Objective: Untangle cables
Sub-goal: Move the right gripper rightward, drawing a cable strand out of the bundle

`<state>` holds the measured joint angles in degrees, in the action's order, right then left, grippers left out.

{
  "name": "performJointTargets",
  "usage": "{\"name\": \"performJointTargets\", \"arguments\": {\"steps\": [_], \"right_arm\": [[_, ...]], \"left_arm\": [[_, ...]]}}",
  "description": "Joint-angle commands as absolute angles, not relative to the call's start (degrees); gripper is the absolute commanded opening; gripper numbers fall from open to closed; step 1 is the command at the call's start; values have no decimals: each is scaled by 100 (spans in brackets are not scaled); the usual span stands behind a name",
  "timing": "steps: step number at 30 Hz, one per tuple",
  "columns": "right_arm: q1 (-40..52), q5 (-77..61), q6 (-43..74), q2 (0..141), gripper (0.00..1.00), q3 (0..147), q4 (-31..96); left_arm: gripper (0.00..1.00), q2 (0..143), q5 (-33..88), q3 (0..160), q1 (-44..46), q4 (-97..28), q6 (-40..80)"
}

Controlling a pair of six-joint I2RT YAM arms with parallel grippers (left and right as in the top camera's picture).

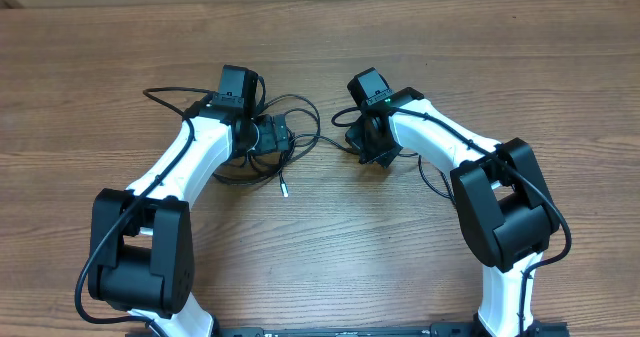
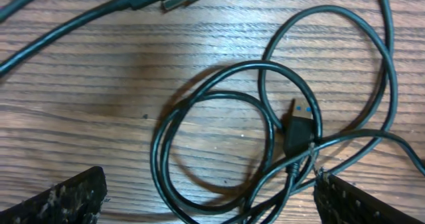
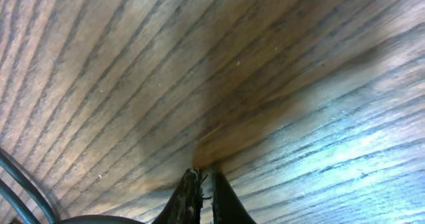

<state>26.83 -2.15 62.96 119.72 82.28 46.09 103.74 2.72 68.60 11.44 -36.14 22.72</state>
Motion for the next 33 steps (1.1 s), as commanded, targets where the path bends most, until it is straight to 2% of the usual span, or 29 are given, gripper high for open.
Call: {"name": "performJointTargets", "arguments": {"steps": [1,15,33], "right_arm": [[2694,-143,6300,12108,4,8095,4827],[2694,-617,6296,12108,5,8095,5774],[2497,-650,6423,12105,4,8095,6062]], "left_arm": [[100,10379,104,6825,1166,-3597,2268],[100,10379,104,6825,1166,-3592,2270],[100,10379,104,6825,1166,-3594,2270]]}}
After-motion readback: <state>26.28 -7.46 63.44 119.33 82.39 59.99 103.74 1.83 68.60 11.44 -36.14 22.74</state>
